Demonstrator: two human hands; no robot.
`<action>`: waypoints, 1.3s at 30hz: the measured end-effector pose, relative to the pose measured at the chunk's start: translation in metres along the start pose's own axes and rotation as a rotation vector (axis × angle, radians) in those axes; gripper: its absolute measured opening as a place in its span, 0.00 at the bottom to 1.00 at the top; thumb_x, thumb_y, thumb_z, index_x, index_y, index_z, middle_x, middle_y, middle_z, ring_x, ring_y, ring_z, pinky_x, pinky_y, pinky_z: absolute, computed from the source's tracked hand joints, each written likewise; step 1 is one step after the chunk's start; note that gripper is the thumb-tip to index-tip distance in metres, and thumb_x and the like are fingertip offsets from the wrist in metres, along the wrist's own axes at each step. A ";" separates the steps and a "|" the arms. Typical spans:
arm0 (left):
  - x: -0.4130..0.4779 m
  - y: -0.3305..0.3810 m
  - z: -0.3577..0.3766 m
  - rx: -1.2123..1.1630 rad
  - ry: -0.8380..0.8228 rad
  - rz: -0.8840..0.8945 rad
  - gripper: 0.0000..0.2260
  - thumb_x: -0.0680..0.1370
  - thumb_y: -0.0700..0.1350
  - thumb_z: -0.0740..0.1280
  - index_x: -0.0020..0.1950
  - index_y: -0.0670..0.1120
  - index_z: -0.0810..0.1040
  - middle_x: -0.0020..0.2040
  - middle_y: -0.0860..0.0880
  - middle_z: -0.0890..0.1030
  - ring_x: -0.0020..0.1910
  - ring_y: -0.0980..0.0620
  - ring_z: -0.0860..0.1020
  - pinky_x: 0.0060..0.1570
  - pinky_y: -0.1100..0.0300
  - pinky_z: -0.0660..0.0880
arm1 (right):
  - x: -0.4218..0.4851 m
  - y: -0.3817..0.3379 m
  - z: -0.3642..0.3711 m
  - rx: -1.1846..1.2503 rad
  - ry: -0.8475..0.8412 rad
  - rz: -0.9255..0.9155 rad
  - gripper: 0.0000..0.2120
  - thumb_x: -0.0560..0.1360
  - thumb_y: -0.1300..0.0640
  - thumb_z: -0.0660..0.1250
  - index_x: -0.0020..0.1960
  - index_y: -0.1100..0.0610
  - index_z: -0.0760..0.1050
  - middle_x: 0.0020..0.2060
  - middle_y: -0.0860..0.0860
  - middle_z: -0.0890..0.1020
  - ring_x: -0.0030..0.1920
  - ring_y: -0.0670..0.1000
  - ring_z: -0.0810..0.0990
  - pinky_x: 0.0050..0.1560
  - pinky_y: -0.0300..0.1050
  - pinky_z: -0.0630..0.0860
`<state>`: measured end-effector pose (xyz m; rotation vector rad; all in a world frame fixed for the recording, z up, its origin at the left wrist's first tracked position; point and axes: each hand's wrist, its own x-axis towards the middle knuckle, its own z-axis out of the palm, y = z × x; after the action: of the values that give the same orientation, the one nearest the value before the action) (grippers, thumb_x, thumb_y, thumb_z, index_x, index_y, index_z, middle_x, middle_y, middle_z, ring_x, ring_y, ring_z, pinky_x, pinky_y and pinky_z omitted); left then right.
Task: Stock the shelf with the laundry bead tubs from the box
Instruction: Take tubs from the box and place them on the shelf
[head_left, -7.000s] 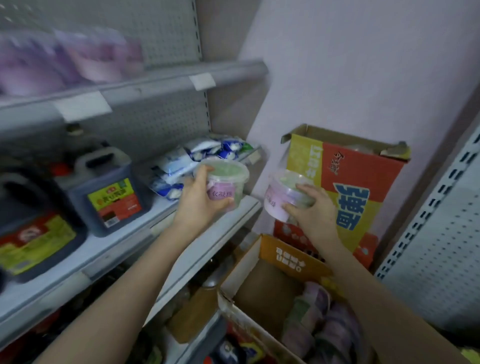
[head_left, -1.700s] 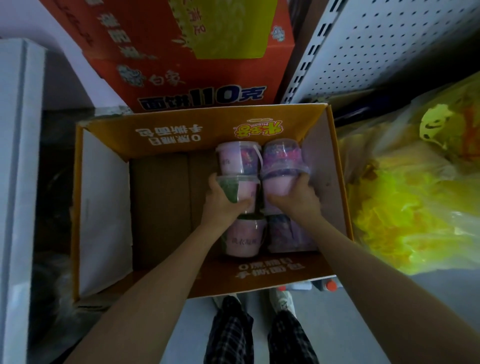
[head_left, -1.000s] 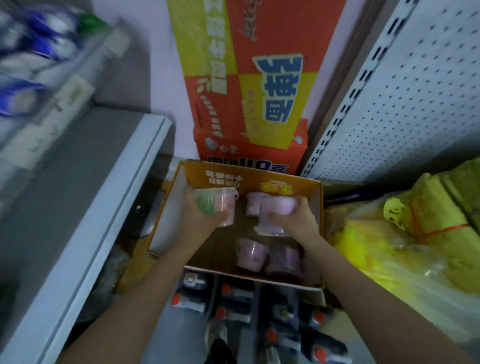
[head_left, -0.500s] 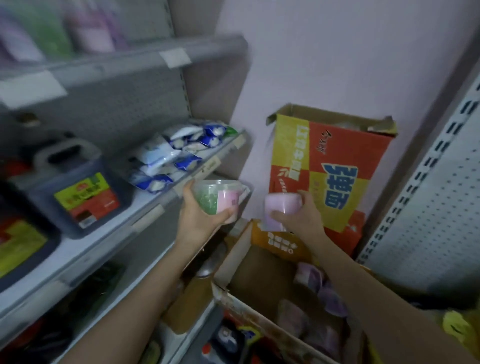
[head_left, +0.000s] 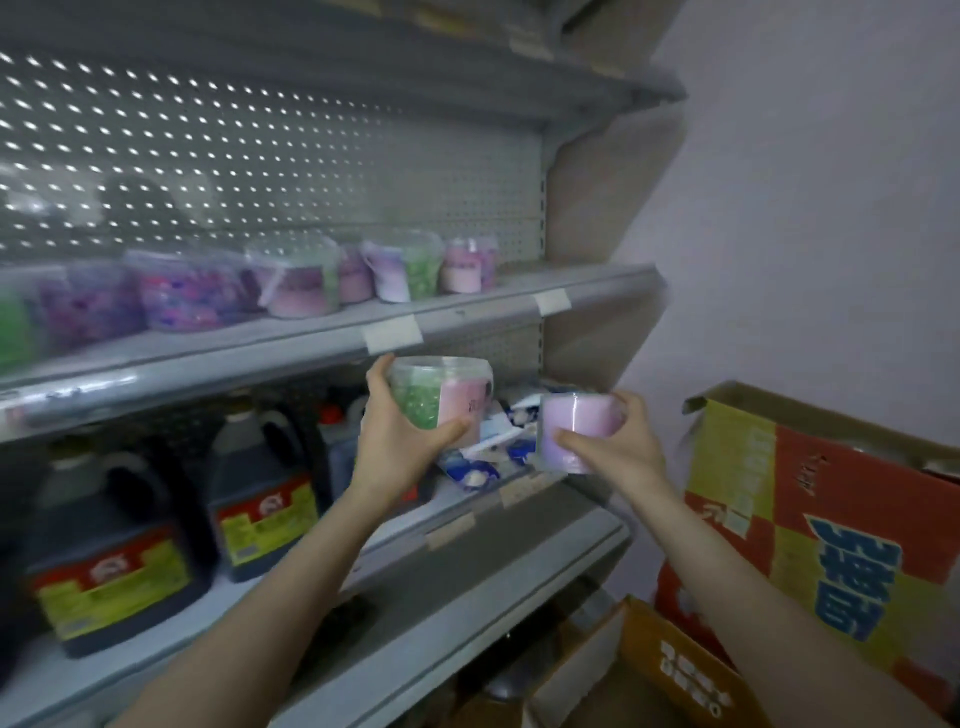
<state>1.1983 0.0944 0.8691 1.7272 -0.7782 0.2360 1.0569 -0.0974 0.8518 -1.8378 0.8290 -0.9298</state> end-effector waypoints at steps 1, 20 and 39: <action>0.004 0.003 -0.011 0.007 0.018 0.013 0.46 0.62 0.50 0.79 0.71 0.56 0.54 0.64 0.48 0.73 0.61 0.49 0.74 0.59 0.51 0.74 | 0.002 -0.010 0.005 0.010 -0.007 -0.028 0.39 0.62 0.52 0.79 0.68 0.50 0.64 0.56 0.48 0.73 0.54 0.49 0.73 0.52 0.40 0.67; 0.088 0.021 -0.128 0.274 0.324 0.106 0.46 0.64 0.55 0.78 0.73 0.50 0.54 0.69 0.44 0.70 0.67 0.46 0.70 0.60 0.54 0.69 | 0.043 -0.161 0.099 0.265 -0.197 -0.332 0.39 0.62 0.53 0.79 0.67 0.47 0.63 0.51 0.45 0.70 0.49 0.47 0.73 0.37 0.33 0.69; 0.153 -0.001 -0.120 0.335 0.269 0.048 0.44 0.65 0.52 0.78 0.71 0.45 0.54 0.62 0.40 0.73 0.58 0.41 0.75 0.52 0.58 0.68 | 0.110 -0.203 0.154 0.225 -0.167 -0.470 0.41 0.61 0.48 0.79 0.68 0.46 0.62 0.57 0.45 0.71 0.58 0.48 0.71 0.55 0.39 0.67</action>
<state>1.3428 0.1475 0.9872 1.9381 -0.6054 0.6486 1.2758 -0.0482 1.0150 -1.9101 0.1769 -1.0887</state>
